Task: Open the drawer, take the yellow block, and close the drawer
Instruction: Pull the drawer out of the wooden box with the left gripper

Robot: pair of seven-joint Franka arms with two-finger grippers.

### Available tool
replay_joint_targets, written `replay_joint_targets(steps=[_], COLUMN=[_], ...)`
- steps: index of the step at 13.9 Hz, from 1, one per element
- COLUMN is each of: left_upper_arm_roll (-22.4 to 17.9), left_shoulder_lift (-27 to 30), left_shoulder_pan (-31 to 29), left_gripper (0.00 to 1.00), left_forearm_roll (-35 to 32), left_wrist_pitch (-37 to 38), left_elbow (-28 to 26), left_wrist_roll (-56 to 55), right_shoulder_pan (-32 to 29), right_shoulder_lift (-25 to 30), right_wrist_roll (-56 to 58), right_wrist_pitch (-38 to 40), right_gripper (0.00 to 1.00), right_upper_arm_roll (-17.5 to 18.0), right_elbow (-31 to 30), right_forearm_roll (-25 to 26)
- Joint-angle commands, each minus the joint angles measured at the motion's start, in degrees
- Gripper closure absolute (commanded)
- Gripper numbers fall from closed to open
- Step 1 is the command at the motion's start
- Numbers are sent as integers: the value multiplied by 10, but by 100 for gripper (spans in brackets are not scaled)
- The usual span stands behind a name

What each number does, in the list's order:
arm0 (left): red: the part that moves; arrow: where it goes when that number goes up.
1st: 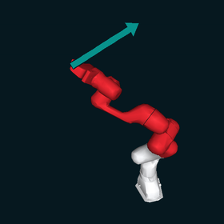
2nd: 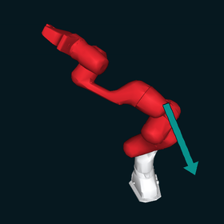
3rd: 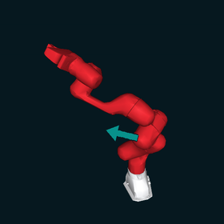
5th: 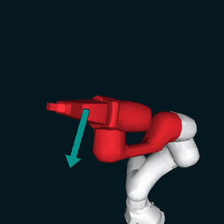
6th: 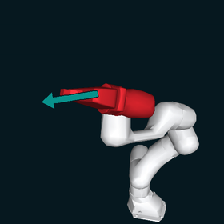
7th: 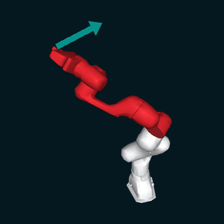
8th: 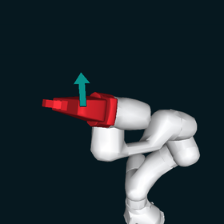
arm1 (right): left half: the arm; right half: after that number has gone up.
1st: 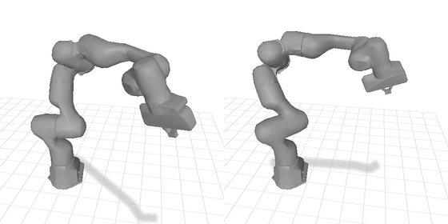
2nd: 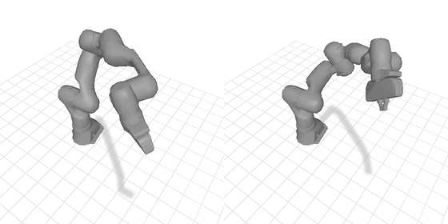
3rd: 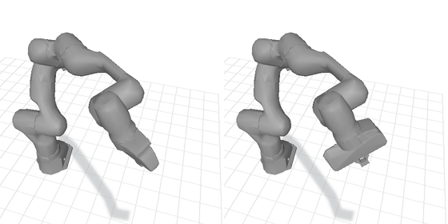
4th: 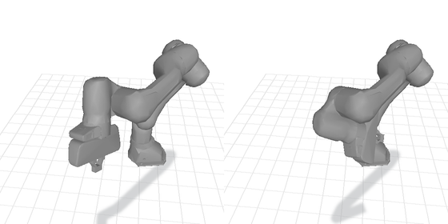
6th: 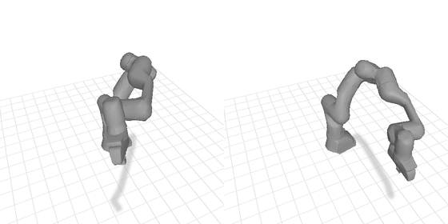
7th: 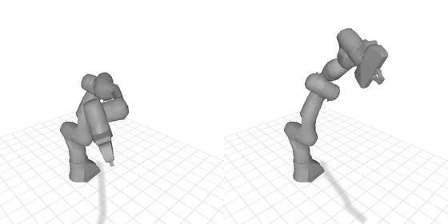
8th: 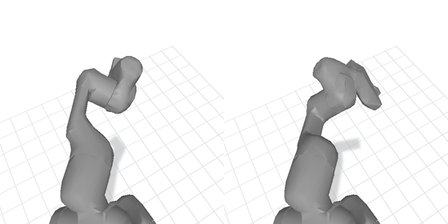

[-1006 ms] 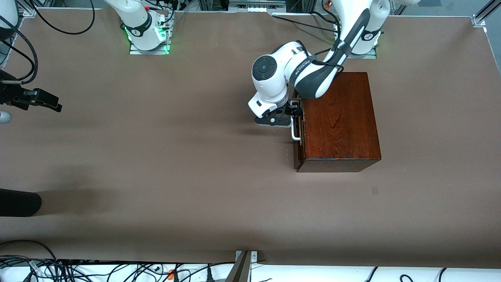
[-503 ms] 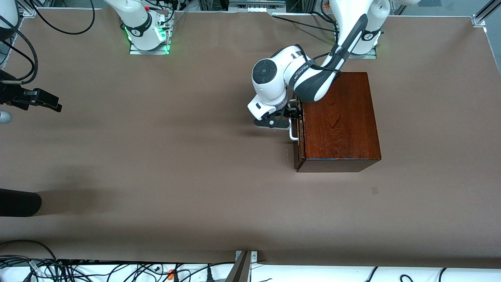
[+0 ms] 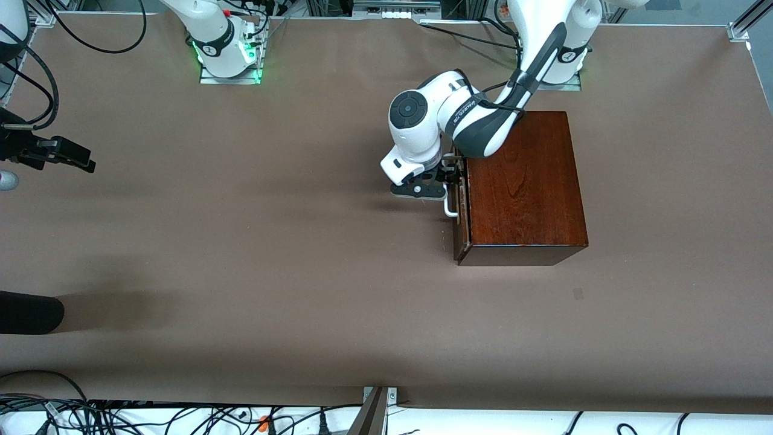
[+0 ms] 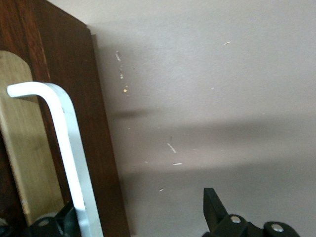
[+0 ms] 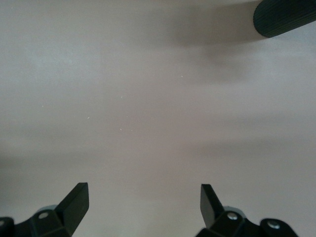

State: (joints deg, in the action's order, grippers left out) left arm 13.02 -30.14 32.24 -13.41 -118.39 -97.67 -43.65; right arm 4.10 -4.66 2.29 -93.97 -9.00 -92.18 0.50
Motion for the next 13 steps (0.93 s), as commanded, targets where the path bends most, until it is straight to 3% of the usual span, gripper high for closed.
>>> replay_joint_targets(steps=[1, 13], left_upper_arm_roll=[3, -17], left_shoulder_lift=[-15, -64], left_shoulder_pan=[12, 89], left_gripper=[0, 0], left_forearm_roll=[13, 12], left_wrist_pitch=[-10, -9], left_elbow=[24, 102], left_wrist_roll=[0, -8], right_shoulder_pan=[-2, -2], right_shoulder_lift=[8, 8], right_wrist_roll=[-4, -4], right_wrist_pitch=[6, 6], right_gripper=[0, 0], right_upper_arm_roll=[2, 2], right_elbow=[0, 0], right_forearm_roll=[-4, -4])
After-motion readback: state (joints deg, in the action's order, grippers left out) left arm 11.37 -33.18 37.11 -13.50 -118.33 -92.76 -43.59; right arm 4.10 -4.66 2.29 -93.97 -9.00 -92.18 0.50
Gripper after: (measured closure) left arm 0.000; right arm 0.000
